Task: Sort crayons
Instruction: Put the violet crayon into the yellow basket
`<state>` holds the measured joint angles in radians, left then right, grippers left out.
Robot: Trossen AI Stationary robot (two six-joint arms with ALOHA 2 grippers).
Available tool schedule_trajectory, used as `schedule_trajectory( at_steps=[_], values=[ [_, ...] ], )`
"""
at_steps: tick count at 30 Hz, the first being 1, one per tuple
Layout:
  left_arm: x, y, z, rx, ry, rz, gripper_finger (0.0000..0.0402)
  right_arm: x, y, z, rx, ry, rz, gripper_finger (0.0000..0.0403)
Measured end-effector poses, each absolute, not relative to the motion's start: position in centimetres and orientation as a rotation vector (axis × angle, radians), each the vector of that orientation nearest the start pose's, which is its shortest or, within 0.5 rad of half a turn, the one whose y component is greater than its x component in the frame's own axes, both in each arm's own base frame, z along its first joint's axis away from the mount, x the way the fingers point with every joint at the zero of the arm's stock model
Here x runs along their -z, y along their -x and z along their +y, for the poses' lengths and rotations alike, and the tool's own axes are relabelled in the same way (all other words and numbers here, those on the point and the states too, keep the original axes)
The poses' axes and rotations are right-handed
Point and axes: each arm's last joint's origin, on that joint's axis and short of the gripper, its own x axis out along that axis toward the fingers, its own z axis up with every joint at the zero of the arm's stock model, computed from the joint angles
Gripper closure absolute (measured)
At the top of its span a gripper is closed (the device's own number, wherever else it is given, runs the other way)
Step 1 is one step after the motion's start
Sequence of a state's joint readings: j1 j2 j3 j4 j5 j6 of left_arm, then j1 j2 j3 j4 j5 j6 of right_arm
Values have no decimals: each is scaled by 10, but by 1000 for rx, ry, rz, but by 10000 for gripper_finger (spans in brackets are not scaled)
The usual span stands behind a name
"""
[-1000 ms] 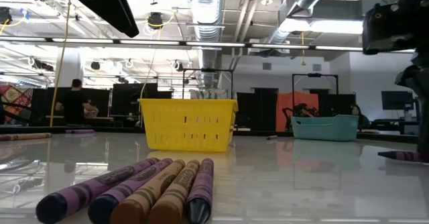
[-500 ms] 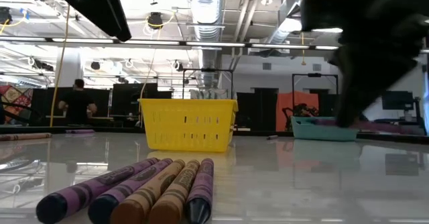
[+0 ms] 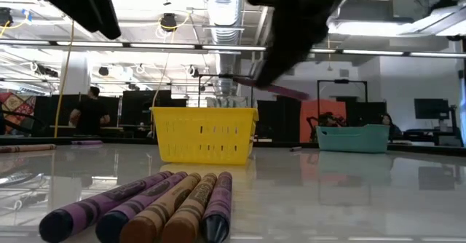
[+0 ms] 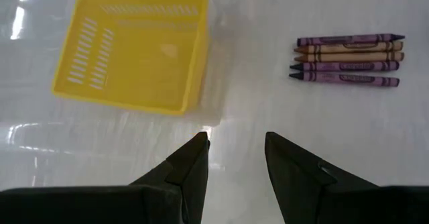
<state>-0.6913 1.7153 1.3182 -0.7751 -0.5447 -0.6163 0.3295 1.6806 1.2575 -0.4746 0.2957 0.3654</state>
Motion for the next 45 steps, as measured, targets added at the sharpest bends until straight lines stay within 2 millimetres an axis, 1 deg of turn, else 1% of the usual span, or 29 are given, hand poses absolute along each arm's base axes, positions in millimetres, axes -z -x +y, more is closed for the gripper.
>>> schedule_trajectory(
  at_steps=[4,8,10,13,20,25,27,29,33,35,37,40,45],
  values=[
    [-240,-272,-210,-167,-119,918,265,-250,-356,87,23,-43,774,402],
    [-240,-270,-212,-165,-113,916,265,-251,-362,68,-36,10,759,402],
    [-240,-269,-213,-163,-111,915,265,-252,-364,62,-84,65,748,402],
    [-240,-268,-214,-162,-115,911,265,-253,-366,58,-165,209,723,402],
    [-241,-268,-215,-183,-124,889,266,-256,-369,55,-311,545,640,402],
    [-241,-268,-215,-191,-126,881,268,-257,-371,51,-384,693,590,402],
    [-241,-268,-215,-193,-125,878,268,-251,-375,48,-401,749,593,401],
    [-242,-268,-215,-192,-123,877,269,-247,-377,46,-412,779,598,401],
    [-242,-268,-215,-197,-115,874,269,-227,-385,42,-447,799,642,395],
    [-242,-268,-215,-202,-105,874,269,-217,-388,41,-457,798,669,388],
    [-242,-268,-215,-204,-97,875,269,-212,-390,41,-464,801,682,374],
    [-241,-268,-215,-204,-90,877,269,-211,-391,44,-455,825,683,346],
    [-241,-268,-215,-204,-93,878,269,-217,-389,52,-421,864,659,304]
  ],
)
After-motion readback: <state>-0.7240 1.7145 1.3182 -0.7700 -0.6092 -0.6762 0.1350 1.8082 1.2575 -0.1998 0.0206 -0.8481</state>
